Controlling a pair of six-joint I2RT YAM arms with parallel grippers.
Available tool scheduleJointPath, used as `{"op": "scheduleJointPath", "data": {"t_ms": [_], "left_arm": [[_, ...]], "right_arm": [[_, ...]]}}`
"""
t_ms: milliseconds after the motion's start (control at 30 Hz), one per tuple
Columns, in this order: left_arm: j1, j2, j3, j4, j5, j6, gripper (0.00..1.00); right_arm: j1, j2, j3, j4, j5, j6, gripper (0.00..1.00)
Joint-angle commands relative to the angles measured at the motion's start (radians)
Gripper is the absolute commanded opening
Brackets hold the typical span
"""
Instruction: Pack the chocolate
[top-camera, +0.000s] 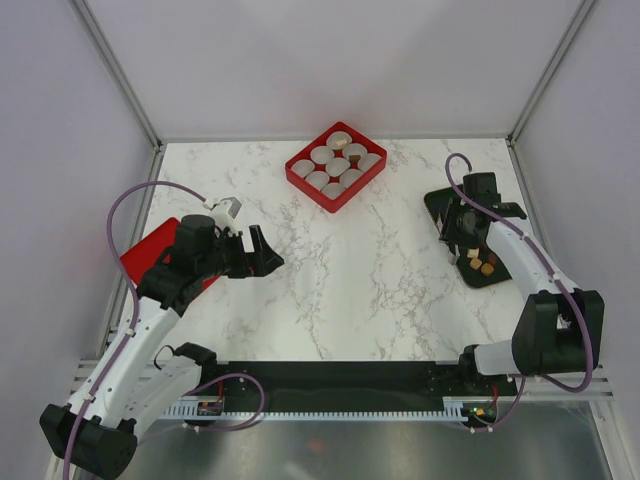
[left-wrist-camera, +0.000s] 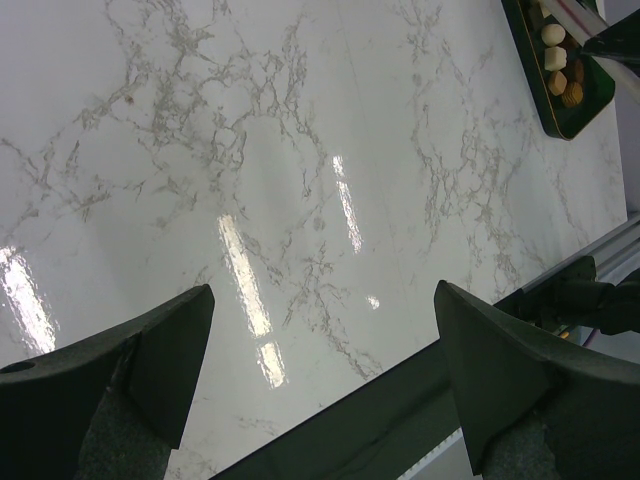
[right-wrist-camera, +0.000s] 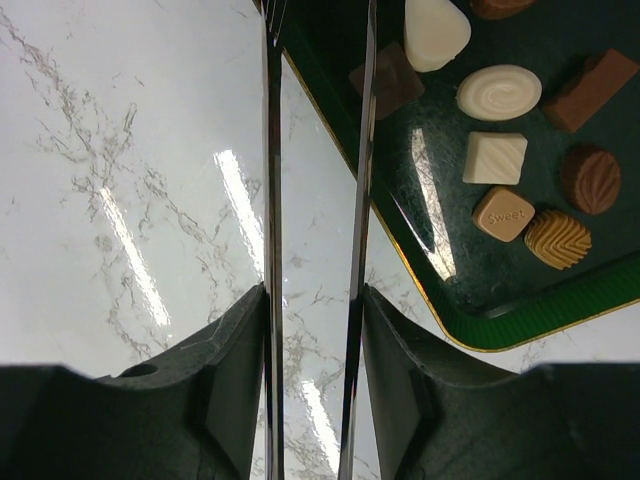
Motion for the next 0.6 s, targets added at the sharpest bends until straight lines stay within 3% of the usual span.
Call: {"op": "scheduleJointPath", "data": {"t_ms": [0,567], "left_arm": [[0.002,0.0,0.0,0.038,0.028,0.043,1.0],[0.002,0.002,0.0,0.039,0.027,0.043,1.0]], "right_arm": [[-0.008,0.018,-0.004,0.062,0.003,0.017,0.48],[-0.02,0.008,0.054,0.04,-0.002,0.031,0.37]]}}
